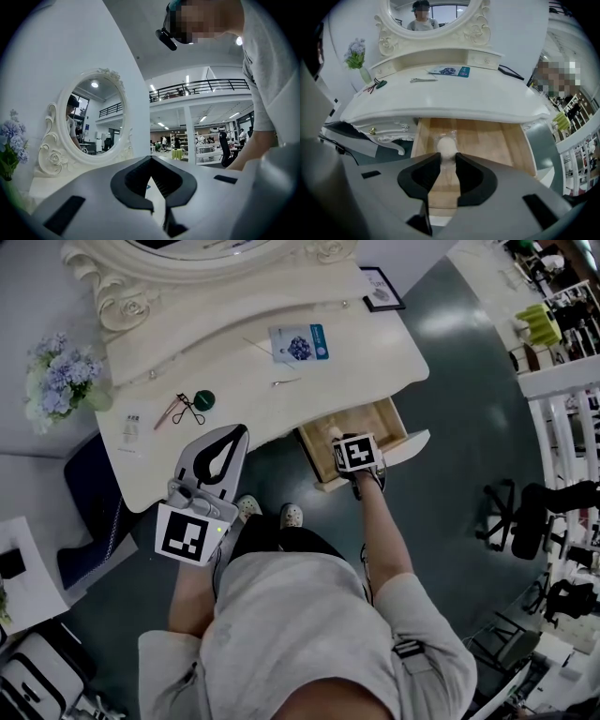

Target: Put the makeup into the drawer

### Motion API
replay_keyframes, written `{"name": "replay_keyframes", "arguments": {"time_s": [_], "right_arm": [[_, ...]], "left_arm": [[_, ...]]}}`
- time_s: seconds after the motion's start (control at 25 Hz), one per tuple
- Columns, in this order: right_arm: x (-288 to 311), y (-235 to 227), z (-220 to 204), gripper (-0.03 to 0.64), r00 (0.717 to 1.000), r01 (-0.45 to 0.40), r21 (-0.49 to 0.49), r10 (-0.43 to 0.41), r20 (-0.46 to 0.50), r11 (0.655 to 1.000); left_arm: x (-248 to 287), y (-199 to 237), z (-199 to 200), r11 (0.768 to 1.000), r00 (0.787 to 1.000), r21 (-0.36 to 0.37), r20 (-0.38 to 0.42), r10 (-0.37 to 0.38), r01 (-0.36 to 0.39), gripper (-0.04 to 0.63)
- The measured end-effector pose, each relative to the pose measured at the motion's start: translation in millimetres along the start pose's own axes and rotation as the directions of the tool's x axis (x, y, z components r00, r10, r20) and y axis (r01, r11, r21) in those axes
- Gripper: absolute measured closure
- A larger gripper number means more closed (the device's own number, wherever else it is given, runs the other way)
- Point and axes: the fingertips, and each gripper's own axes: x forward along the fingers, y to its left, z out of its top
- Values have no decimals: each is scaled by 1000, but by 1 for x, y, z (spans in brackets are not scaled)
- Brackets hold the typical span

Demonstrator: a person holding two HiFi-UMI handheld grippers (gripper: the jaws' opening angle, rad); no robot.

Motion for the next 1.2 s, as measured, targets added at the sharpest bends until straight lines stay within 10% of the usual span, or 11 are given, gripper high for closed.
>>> {"name": "replay_keyframes", "arguments": {"time_s": [0.48,1.2], "right_arm": [[38,32,-21,498,978,-86,-70,71,-194,994],[64,30,-20,476,979,-15,-213,-29,-203,977]], "left_arm": [[-12,8,-8,999,998,1,-45,43,-43,583],[-28,28,-18,995,992,10,-82,98,-97,583]]}}
